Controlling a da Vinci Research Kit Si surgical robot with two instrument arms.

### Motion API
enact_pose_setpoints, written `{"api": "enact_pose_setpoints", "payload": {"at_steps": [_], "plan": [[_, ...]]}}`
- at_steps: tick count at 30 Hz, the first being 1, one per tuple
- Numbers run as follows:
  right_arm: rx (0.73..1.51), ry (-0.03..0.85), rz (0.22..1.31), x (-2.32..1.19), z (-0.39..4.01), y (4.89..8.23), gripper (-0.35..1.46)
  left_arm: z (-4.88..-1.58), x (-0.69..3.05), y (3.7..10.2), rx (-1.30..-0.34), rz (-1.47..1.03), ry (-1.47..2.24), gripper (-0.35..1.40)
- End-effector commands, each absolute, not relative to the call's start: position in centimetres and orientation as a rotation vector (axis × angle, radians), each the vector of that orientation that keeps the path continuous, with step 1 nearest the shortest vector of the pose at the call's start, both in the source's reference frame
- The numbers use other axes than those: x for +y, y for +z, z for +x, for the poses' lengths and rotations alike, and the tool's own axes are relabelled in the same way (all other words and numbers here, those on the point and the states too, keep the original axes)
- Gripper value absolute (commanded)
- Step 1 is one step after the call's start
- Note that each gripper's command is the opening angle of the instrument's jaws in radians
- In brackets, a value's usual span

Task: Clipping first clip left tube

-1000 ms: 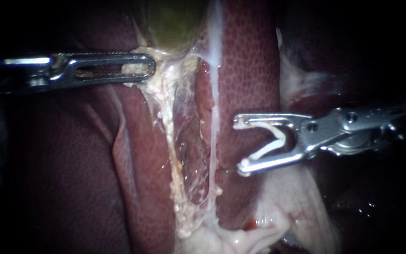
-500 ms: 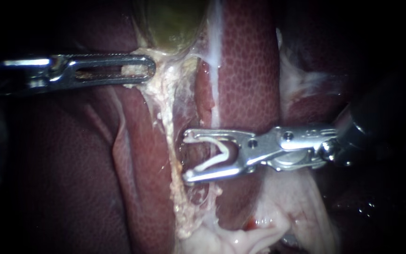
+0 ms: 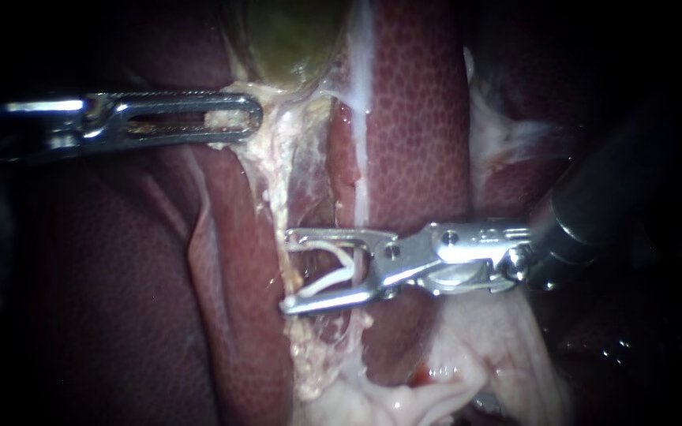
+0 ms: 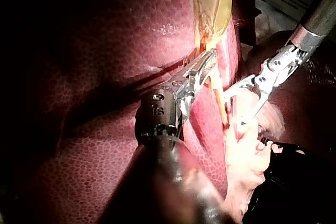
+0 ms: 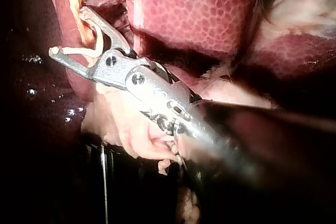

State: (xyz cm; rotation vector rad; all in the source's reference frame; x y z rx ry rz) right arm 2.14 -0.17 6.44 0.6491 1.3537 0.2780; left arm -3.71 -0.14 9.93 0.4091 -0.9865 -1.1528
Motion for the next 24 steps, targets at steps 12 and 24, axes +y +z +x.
{"api": "enact_pose_setpoints", "payload": {"at_steps": [12, 24], "plan": [[1.335, 0.272, 0.724, -0.35, 2.29, 6.58, 0.60, -3.72, -0.14, 9.93, -0.986, 0.409, -1.153, -0.35], [1.342, 0.282, 0.842, -0.51, 2.40, 6.64, 0.60, -3.71, -0.14, 9.93, -0.986, 0.409, -1.153, -0.35]]}}
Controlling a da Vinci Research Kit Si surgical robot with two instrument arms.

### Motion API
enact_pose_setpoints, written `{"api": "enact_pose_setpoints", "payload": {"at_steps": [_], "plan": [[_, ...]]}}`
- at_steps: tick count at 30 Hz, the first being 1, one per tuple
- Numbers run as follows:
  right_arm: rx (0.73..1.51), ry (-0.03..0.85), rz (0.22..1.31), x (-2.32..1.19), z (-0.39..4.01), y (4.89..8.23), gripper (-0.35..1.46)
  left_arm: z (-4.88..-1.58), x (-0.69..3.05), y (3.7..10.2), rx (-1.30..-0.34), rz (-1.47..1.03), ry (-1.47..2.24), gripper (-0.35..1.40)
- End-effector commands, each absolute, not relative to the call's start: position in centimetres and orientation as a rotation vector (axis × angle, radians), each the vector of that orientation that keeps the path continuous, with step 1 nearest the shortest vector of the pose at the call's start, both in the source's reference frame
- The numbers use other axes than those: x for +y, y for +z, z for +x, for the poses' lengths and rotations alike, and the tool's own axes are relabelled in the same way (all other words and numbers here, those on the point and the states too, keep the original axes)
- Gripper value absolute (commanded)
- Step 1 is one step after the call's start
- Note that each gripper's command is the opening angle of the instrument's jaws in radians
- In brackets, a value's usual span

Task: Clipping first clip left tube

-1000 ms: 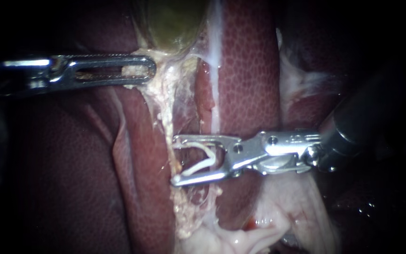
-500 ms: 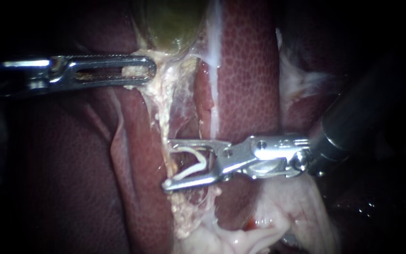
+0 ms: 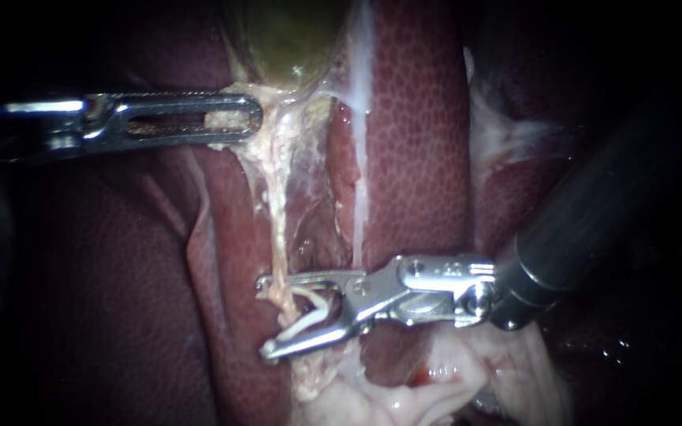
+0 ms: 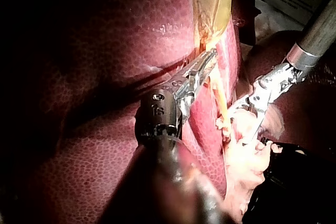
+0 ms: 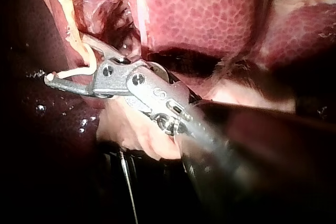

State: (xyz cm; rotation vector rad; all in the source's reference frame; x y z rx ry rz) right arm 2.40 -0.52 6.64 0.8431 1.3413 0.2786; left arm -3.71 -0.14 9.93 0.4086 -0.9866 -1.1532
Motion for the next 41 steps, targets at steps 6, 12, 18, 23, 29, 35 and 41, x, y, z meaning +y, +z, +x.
{"api": "enact_pose_setpoints", "payload": {"at_steps": [6, 12, 18, 23, 29, 35, 41], "plan": [[1.353, 0.286, 0.849, -0.52, 2.46, 6.62, 0.60, -3.72, -0.14, 9.93, -0.986, 0.409, -1.153, -0.35], [1.358, 0.290, 0.846, -0.51, 2.52, 6.64, 0.60, -3.72, -0.14, 9.93, -0.986, 0.408, -1.153, -0.35], [1.363, 0.294, 0.851, -0.50, 2.51, 6.68, 0.47, -3.72, -0.14, 9.93, -0.986, 0.408, -1.154, -0.35], [1.301, 0.271, 0.915, -0.47, 2.46, 6.70, -0.35, -3.71, -0.15, 9.93, -0.986, 0.408, -1.153, -0.35], [1.300, 0.269, 0.919, -0.48, 2.49, 6.75, -0.35, -3.71, -0.15, 9.93, -0.986, 0.409, -1.153, -0.35], [1.300, 0.268, 0.919, -0.47, 2.47, 6.76, -0.35, -3.70, -0.15, 9.93, -0.986, 0.409, -1.153, -0.35], [1.300, 0.268, 0.920, -0.47, 2.46, 6.77, -0.35, -3.71, -0.14, 9.93, -0.986, 0.409, -1.153, -0.35]]}}
